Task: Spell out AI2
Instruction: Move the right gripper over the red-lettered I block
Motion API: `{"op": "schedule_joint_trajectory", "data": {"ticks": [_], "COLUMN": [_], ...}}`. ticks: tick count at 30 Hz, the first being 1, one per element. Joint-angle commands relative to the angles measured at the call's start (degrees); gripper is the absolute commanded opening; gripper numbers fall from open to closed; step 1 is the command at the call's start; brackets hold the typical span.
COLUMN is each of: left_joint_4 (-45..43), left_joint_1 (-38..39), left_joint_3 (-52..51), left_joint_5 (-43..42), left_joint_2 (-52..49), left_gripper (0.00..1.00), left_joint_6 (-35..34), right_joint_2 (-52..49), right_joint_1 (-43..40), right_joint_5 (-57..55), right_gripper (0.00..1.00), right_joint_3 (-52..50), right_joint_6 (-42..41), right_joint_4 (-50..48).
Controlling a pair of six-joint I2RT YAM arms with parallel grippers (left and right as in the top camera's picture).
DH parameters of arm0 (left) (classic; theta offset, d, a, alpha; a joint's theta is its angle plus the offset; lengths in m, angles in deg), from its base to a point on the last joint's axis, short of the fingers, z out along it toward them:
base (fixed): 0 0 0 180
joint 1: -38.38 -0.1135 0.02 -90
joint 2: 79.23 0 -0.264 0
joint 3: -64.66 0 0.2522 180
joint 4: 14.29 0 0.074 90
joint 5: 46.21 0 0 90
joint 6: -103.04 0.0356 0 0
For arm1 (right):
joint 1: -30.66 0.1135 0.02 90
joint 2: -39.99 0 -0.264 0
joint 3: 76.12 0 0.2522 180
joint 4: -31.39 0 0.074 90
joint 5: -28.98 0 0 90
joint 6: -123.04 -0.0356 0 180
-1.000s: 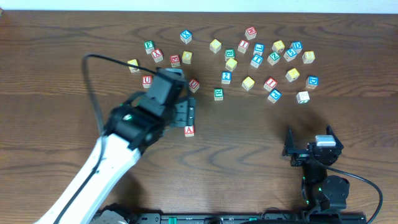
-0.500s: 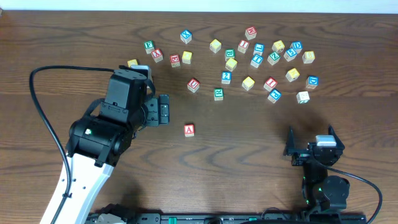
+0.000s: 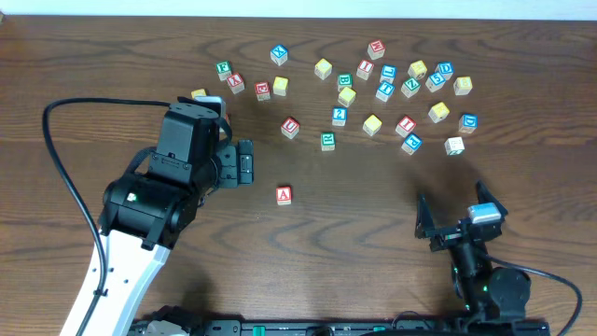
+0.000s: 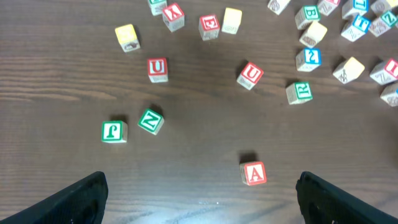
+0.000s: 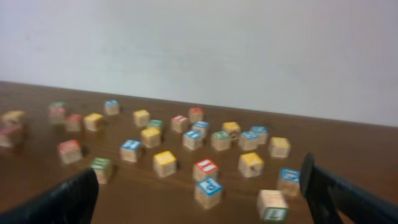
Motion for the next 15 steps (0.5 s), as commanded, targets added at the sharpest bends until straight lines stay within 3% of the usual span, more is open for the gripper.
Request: {"op": "schedule_joint_trajectory", "data": {"ticks": [1,6,11,15], "left_joint_4": [-0.2,-0.2,0.3,0.9], "left_joint_1": [-1.1,-1.3,-1.3,-1.3], "left_joint_3": [1.4,1.4,1.4,1.4], "left_joint_5": [0.9,0.9,0.9,0.9], "left_joint_2": [0.2,0.2,0.2,0.2], "left_gripper": [0.95,0.95,0.95,0.95], "left_joint_6": [1.1,1.1,1.1,1.1], "right_joint_2": [-7.8,-31.1,-59.1,-76.3], "right_joint_1": [-0.8,-0.5,1.6,2.1], "right_joint_5": [0.5,3.7,5.8,8.9], "right_gripper": [0.99,0.99,0.99,0.99], "right_joint_3": [11.3,34.1,65.7,84.5], "right_joint_6": [-1.8,-0.5,4.3,2.8], "right_joint_4": [6.0,17.1,42.4,53.4]}}
